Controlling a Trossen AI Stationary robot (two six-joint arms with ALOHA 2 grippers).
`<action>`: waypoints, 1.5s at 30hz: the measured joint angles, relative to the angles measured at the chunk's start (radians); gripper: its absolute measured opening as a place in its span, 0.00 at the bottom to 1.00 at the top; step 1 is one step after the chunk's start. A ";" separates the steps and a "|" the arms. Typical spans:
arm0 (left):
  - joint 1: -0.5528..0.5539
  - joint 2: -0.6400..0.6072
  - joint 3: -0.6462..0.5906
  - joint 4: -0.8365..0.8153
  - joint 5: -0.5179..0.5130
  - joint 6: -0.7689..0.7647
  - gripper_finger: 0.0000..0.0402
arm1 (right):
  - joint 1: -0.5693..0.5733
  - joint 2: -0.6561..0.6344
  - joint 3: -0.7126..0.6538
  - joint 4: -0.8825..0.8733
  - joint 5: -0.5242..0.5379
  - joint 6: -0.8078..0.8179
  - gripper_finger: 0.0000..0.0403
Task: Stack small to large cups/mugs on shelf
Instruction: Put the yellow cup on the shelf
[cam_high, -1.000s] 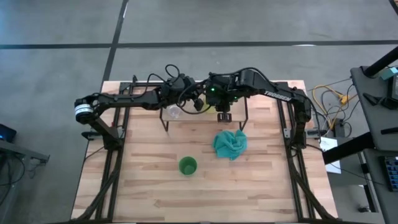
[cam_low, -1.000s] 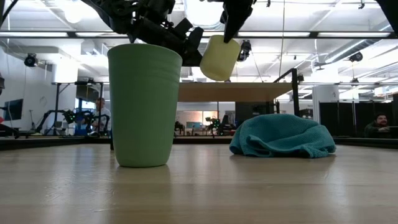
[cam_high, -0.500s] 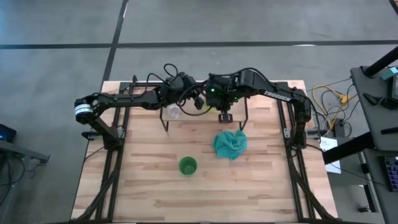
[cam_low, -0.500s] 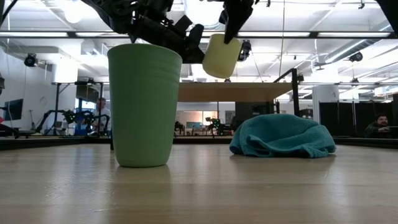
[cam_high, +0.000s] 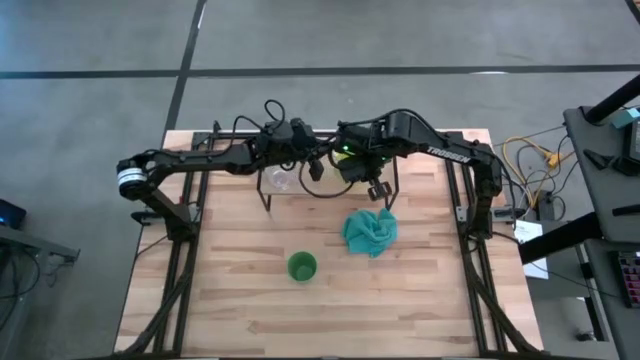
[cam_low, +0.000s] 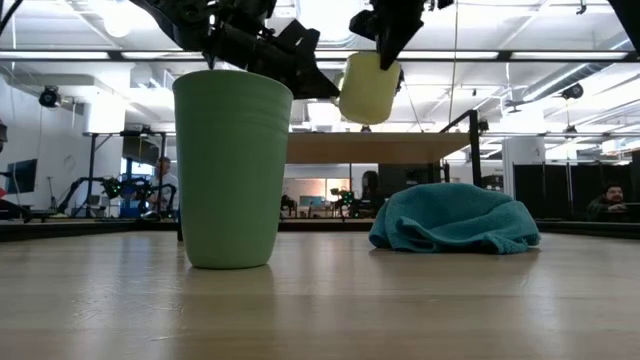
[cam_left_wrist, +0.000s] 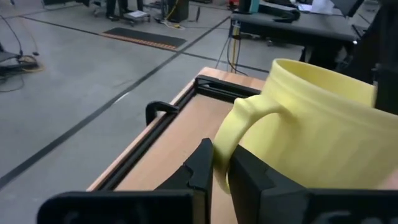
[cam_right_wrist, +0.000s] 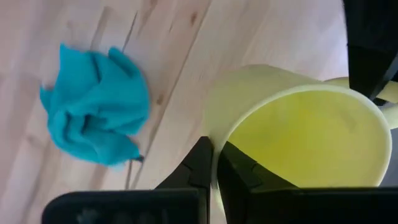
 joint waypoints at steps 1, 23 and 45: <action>0.000 -0.008 0.000 -0.015 0.005 -0.002 0.06 | -0.001 0.000 0.000 -0.006 0.000 -0.031 0.02; -0.005 -0.161 0.000 -0.264 0.128 0.000 0.10 | 0.000 -0.001 -0.001 -0.006 -0.015 -0.453 0.02; -0.029 -0.193 0.000 -0.276 0.164 -0.057 0.10 | -0.011 0.002 -0.025 0.033 0.107 -0.432 0.02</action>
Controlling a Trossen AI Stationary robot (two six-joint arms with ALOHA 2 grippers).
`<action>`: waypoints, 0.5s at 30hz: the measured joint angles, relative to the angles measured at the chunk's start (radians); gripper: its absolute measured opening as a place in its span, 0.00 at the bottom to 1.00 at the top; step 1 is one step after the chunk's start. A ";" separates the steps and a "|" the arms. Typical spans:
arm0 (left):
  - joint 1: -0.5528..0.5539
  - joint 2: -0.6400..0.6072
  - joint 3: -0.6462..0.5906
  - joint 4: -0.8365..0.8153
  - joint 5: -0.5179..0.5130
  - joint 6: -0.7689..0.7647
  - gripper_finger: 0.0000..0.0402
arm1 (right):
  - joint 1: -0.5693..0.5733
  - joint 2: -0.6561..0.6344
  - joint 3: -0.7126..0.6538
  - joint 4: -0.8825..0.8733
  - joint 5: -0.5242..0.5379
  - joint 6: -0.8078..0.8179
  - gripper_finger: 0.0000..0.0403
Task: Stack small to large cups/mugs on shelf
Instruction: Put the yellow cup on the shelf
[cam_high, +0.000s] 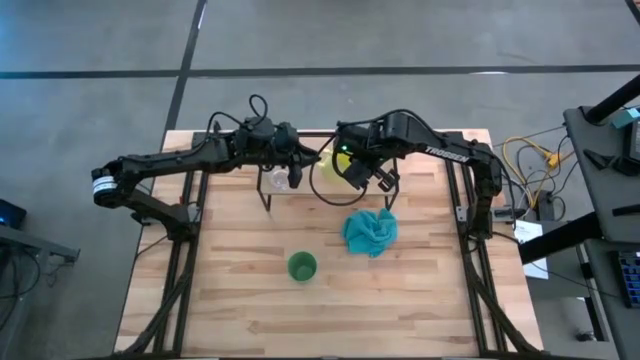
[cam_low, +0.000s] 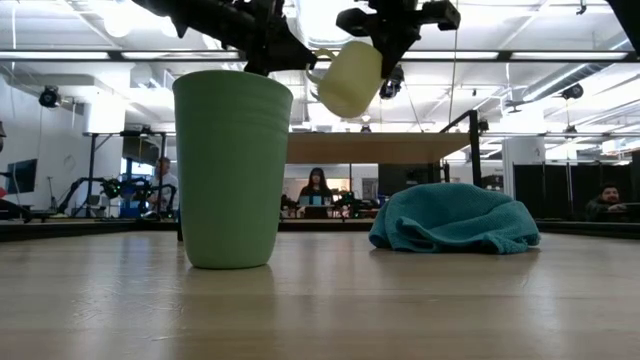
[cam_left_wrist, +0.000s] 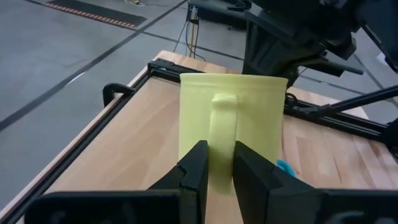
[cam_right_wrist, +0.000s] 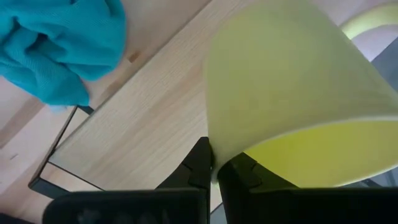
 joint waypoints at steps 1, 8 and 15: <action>0.000 0.000 -0.001 -0.001 0.000 0.000 0.10 | 0.000 0.000 -0.001 0.000 0.002 0.000 0.02; -0.001 0.003 -0.003 -0.021 -0.006 0.003 0.10 | 0.001 0.001 -0.004 0.004 0.062 0.001 0.02; -0.002 0.034 -0.047 0.004 -0.010 0.000 0.10 | 0.001 0.004 -0.012 -0.002 0.072 0.000 0.02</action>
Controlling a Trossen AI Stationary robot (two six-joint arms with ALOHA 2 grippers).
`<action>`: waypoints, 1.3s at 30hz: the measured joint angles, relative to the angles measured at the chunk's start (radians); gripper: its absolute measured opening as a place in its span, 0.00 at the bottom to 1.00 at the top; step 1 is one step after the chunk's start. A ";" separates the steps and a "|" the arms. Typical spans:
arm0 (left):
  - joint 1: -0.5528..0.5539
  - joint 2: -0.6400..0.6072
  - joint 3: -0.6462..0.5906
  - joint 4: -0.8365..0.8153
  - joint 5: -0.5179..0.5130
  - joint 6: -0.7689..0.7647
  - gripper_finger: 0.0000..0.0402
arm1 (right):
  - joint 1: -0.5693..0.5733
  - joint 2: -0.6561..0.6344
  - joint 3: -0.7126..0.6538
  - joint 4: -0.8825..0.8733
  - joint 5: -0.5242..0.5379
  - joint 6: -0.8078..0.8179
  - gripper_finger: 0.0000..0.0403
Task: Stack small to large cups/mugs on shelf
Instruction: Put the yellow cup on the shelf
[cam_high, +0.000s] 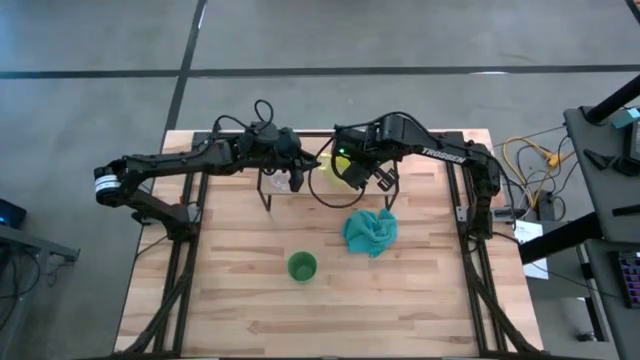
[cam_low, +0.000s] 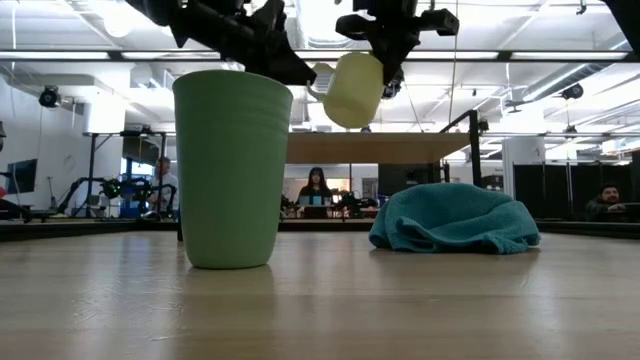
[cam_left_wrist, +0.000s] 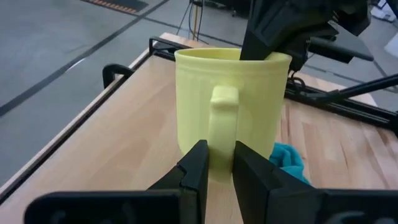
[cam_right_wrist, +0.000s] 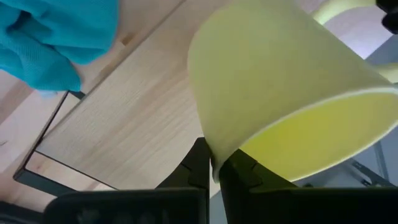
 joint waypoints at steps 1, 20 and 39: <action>0.000 0.003 -0.011 0.019 0.000 -0.001 0.10 | 0.000 0.000 -0.005 0.000 0.001 0.000 0.02; 0.000 0.029 -0.030 0.044 -0.066 0.031 0.10 | -0.001 -0.002 -0.118 0.093 0.110 0.047 0.02; 0.000 0.044 -0.018 0.032 -0.051 0.026 0.10 | -0.001 -0.004 -0.116 0.076 0.109 0.063 0.03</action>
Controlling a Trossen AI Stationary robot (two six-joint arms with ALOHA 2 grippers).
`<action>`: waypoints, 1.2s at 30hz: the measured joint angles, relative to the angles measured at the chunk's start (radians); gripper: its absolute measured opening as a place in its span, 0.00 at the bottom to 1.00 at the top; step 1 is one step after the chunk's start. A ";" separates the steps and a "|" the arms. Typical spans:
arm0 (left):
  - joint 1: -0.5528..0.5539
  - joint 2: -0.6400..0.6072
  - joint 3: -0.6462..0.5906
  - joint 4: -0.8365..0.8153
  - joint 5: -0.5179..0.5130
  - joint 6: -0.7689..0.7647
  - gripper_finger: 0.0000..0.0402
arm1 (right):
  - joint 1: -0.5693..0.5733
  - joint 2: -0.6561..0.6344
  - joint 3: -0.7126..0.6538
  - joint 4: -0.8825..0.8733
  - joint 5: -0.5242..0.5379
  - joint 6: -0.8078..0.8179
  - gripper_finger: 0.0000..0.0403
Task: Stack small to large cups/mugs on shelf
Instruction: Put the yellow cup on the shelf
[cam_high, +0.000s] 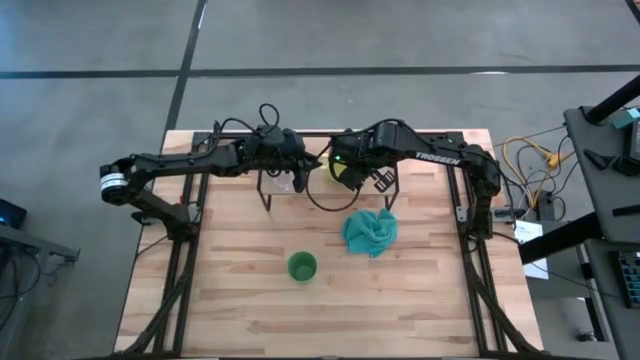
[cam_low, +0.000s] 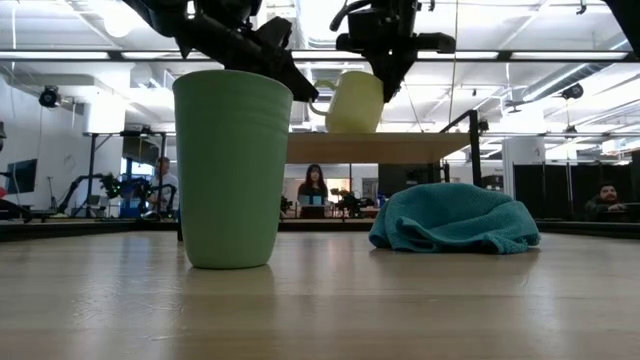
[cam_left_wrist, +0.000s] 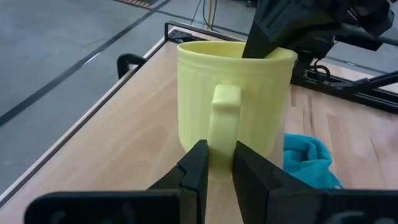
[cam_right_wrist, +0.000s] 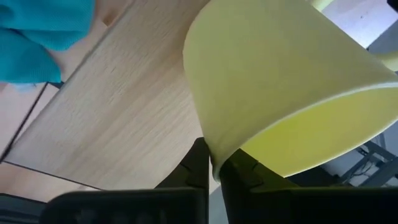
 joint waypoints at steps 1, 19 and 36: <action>0.000 0.000 0.000 -0.001 0.000 -0.002 0.10 | 0.000 0.000 0.000 0.001 -0.005 0.011 0.04; -0.004 0.000 0.012 -0.003 0.025 -0.023 0.23 | -0.003 -0.002 0.003 0.060 -0.007 0.103 0.14; 0.002 -0.015 0.048 0.002 0.011 0.006 0.23 | -0.002 -0.002 0.003 0.023 0.040 0.148 0.14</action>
